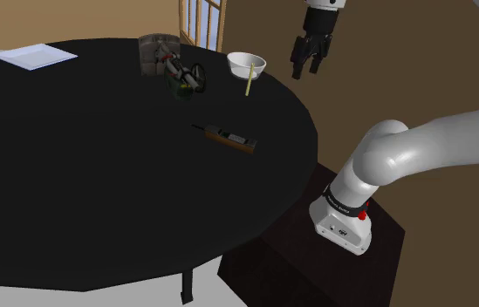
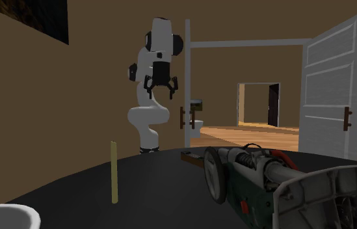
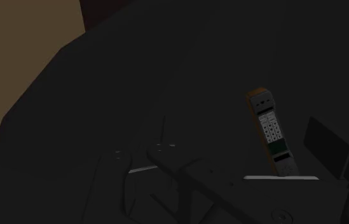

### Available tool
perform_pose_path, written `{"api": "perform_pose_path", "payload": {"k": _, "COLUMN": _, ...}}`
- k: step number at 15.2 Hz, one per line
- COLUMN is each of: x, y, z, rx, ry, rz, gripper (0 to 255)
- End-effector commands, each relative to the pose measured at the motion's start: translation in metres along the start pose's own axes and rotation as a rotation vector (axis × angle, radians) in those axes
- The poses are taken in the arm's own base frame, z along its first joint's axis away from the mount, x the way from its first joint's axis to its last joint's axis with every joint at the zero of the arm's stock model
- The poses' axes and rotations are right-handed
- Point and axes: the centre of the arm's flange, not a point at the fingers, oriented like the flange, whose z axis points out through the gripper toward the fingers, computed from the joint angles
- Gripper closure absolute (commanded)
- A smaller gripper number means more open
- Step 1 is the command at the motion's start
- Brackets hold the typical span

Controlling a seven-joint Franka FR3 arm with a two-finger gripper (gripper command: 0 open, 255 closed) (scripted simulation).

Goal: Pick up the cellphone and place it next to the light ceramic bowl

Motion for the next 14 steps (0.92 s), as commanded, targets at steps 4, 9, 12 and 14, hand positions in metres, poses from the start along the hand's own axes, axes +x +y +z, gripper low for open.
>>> {"api": "perform_pose_path", "payload": {"k": 4, "x": 0.021, "y": -0.016, "z": 0.028, "rx": -0.002, "ry": 0.016, "rz": -0.062, "gripper": 0}}
{"api": "perform_pose_path", "payload": {"k": 9, "x": 0.054, "y": -0.044, "z": 0.075, "rx": -0.005, "ry": 0.041, "rz": -0.164, "gripper": 0}}
{"api": "perform_pose_path", "payload": {"k": 12, "x": 0.073, "y": -0.063, "z": 0.102, "rx": -0.007, "ry": 0.057, "rz": -0.226, "gripper": 0}}
{"api": "perform_pose_path", "payload": {"k": 14, "x": 0.086, "y": -0.076, "z": 0.12, "rx": -0.009, "ry": 0.067, "rz": -0.267, "gripper": 0}}
